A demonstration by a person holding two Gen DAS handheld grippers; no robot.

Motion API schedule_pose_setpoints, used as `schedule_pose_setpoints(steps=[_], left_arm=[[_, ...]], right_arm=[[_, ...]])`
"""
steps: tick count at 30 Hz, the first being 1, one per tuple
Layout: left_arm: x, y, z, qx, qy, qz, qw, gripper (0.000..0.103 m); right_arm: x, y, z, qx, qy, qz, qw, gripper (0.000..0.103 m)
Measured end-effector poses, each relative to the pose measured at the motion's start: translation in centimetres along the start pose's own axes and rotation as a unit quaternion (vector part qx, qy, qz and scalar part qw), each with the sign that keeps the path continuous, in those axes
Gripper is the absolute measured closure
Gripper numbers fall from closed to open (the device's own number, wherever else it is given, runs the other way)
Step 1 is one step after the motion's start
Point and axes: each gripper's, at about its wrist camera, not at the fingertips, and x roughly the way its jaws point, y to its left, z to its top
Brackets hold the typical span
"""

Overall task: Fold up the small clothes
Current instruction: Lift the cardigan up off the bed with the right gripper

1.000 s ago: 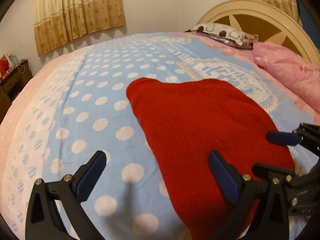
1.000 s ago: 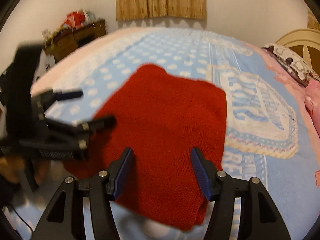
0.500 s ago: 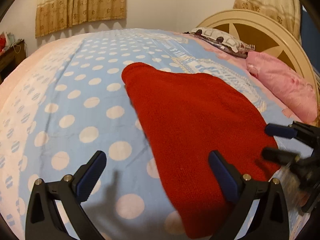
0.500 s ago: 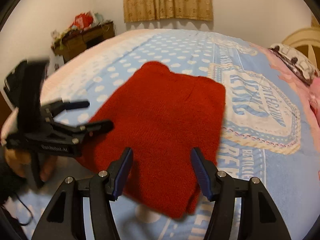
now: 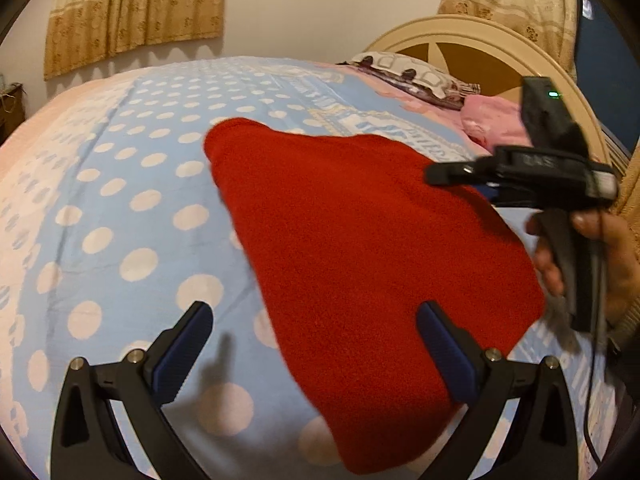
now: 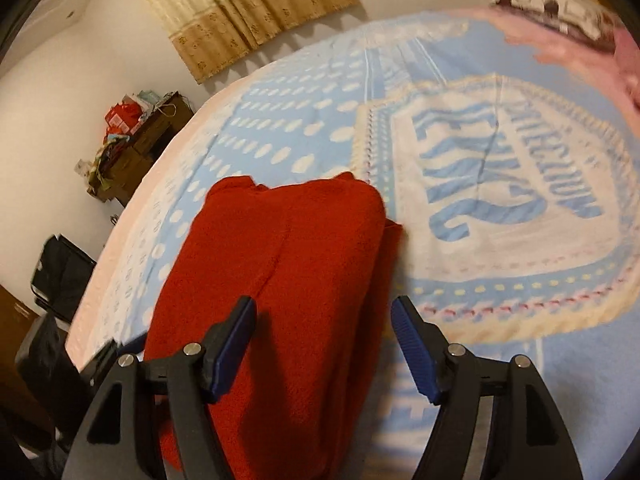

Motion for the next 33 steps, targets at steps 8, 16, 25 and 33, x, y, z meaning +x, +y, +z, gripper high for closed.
schedule_pose_setpoints(steps=[8,16,25,33], left_arm=[[1.3,2.0,0.0,-0.062,0.039,-0.066,0.9952,0.000],[1.0,1.9,-0.3,-0.065,0.038,-0.072,0.9946,0.000],[1.2,1.9,-0.1,-0.073,0.037,-0.078,0.9936,0.000],[1.3,2.1,0.0,-0.073,0.037,-0.086,0.9930,0.000]], right_arm=[[2.8,-1.9,0.9,0.022,0.013,0.041,0.999,0.026],[3.6,-3.1,2.2,0.040,0.003,0.066,0.997,0.026],[5.4,-2.2,3.3,0.035,0.015,0.137,0.990,0.025],[5.8,-1.3,2.7,0.011,0.011,0.125,0.992,0.052]])
